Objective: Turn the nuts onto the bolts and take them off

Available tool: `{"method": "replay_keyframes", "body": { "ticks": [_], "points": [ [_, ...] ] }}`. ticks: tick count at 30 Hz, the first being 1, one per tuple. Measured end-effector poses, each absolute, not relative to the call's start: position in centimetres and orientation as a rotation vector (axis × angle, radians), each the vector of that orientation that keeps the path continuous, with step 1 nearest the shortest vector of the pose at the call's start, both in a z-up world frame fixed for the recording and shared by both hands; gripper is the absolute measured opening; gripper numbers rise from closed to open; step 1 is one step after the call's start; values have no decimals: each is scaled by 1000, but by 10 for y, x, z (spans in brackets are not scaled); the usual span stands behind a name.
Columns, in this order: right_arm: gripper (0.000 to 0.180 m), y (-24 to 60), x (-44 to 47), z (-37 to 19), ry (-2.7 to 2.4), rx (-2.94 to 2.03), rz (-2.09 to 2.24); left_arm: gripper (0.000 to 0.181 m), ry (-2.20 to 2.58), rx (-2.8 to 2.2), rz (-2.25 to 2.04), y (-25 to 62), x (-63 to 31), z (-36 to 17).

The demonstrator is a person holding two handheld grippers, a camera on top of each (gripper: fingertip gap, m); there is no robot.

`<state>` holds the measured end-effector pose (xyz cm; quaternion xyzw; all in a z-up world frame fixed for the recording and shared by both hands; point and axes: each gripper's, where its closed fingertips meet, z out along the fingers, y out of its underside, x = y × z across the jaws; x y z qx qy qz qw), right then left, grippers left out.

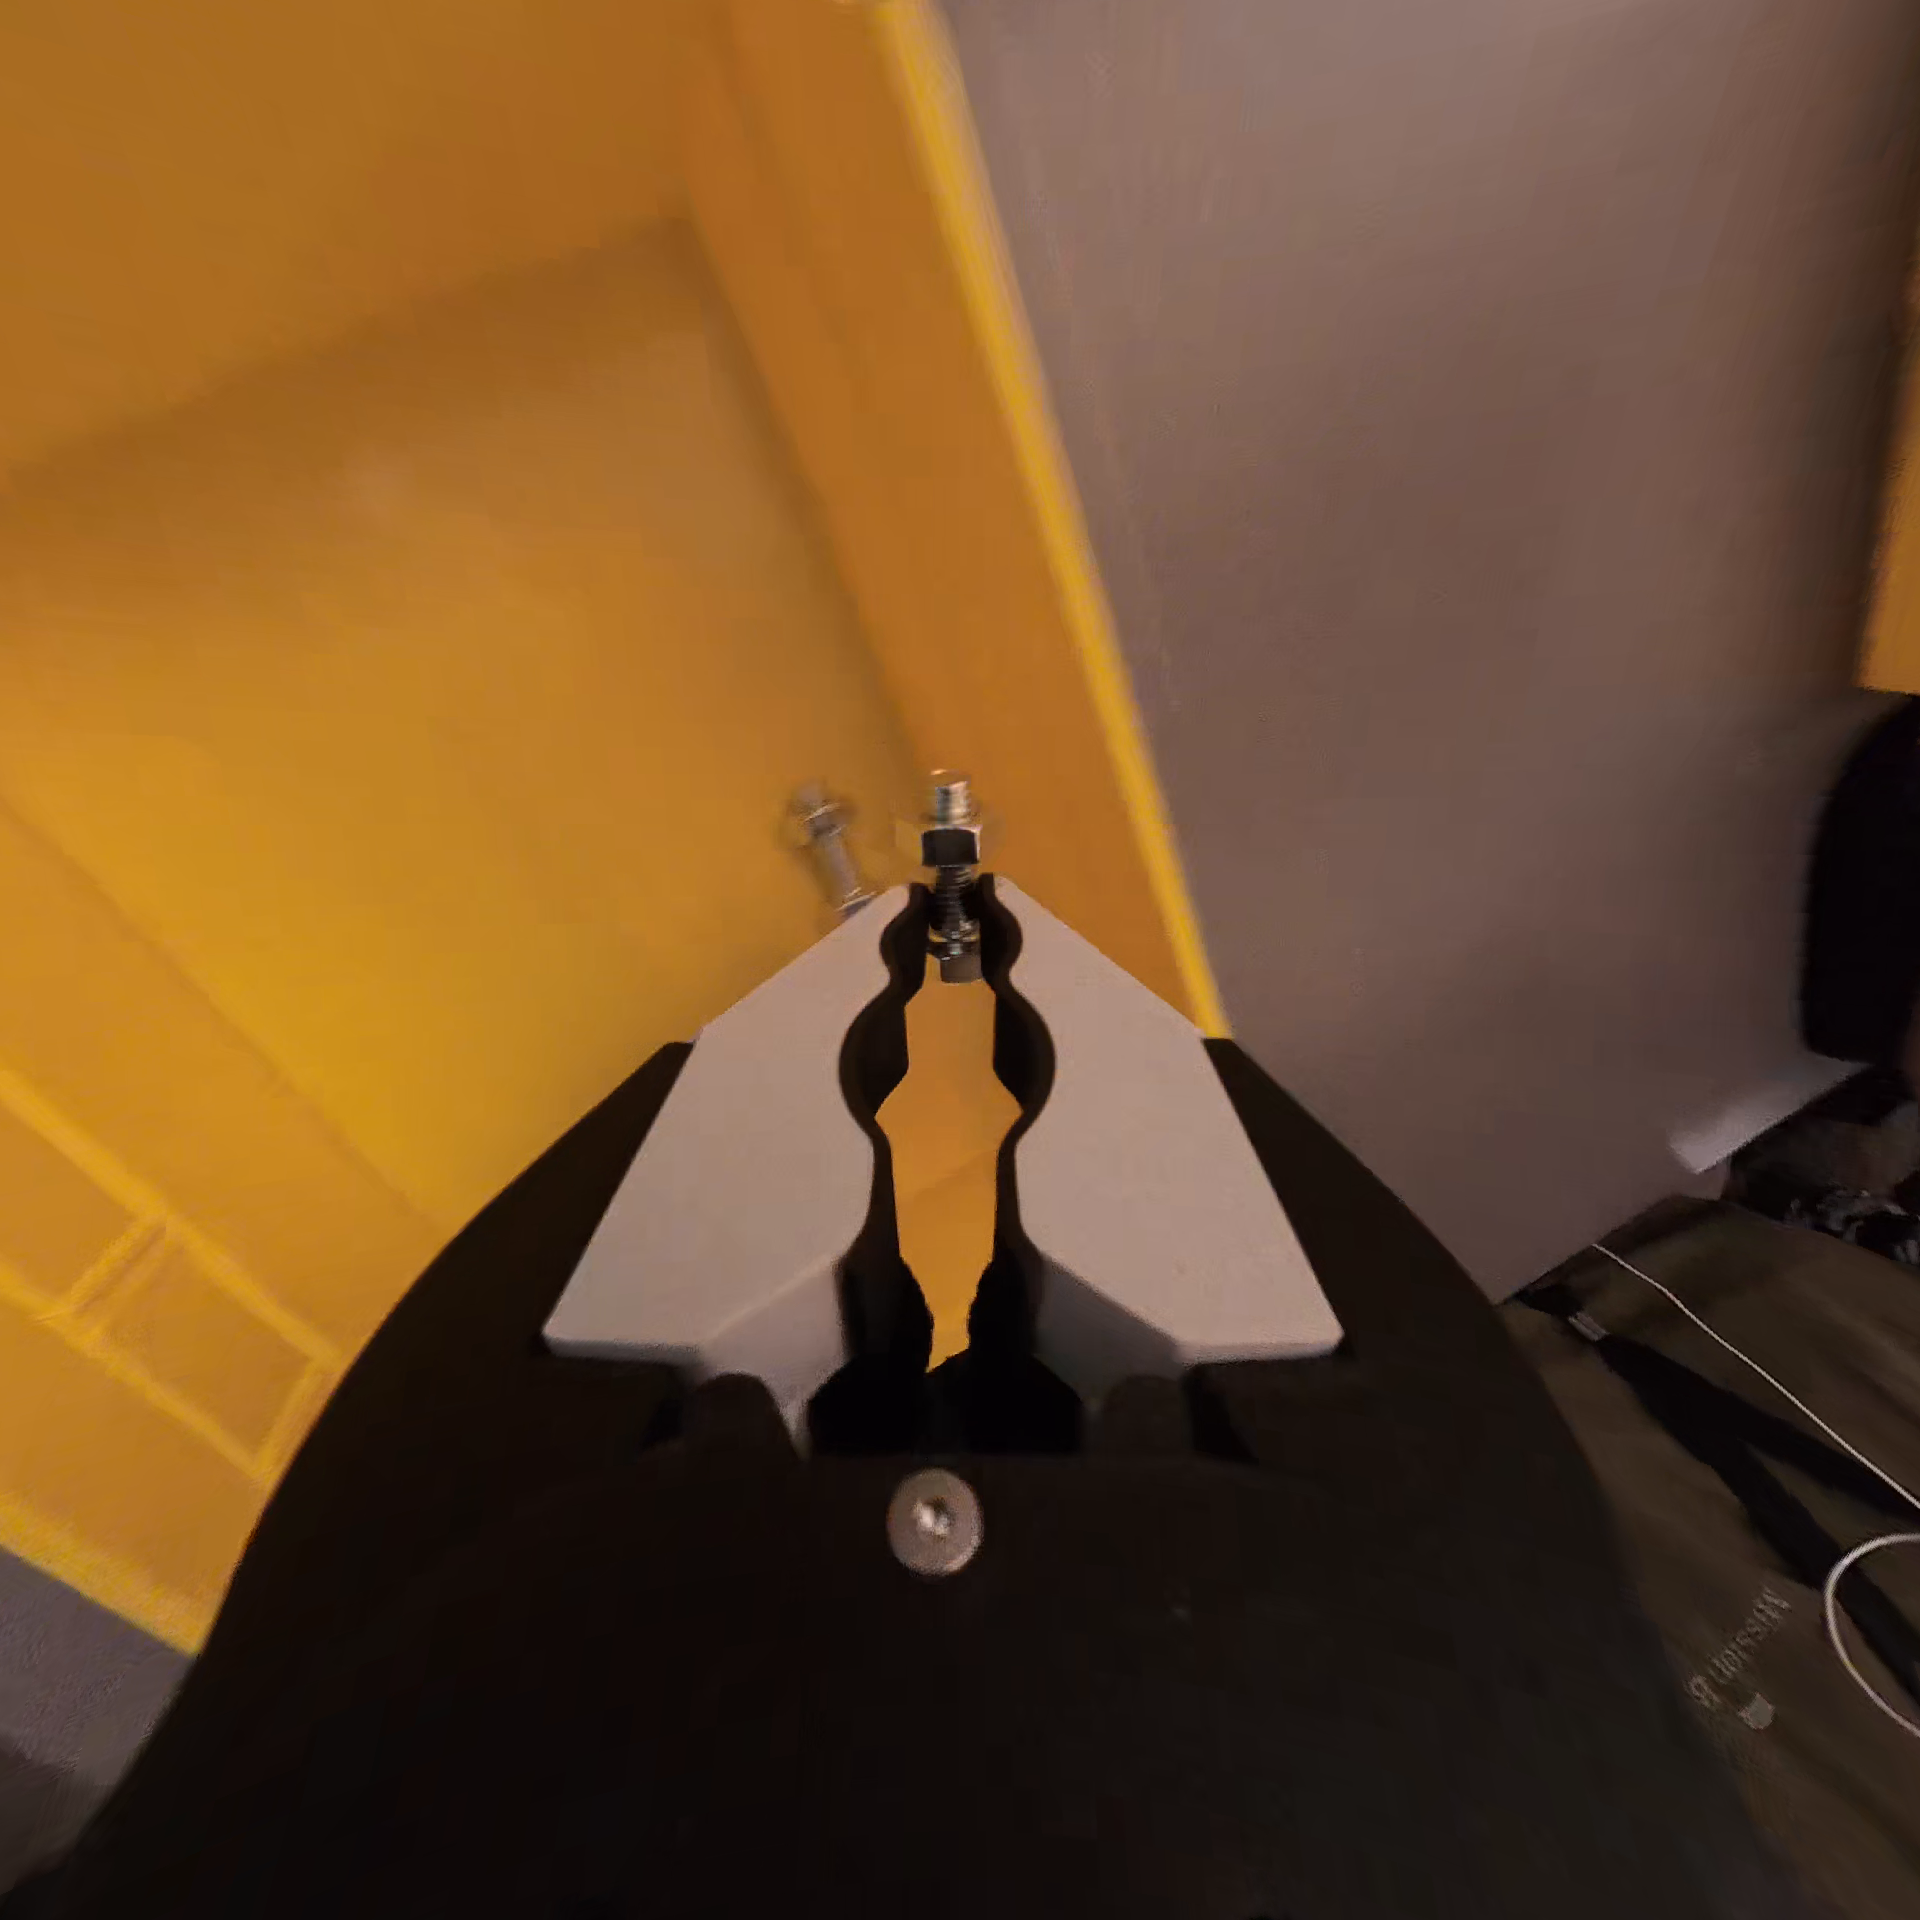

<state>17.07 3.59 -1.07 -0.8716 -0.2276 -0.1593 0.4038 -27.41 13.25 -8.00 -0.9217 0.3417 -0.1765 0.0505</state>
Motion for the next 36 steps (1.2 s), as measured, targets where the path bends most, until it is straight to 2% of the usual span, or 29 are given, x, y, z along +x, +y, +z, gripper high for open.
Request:
{"method": "replay_keyframes", "body": {
  "ticks": [5, 8, 12, 23, 26, 36],
  "points": [
    [20, 51, 111, 40, -627, -1907, -267, 8, 1260, -2276, -918, 104, -195, 1],
    [20, 45, 42, 81, -691, -1655, 15, 8, 1384, -1950, -1034, 77, -153, 41],
    [19, 18, -33, 115, -750, -1428, 445, 8, 1460, -1692, -1109, 46, -120, 69],
    [16, -4, -98, 111, -805, -1387, 955, 8, 1613, -1486, -1292, -17, -95, 87],
    [8, -7, -103, 110, -797, -1379, 1058, 8, 1634, -1483, -1287, -21, -93, 84],
    [8, -16, -105, 113, -789, -1378, 1254, 8, 1663, -1437, -1334, -32, -93, 87]
  ]
}}
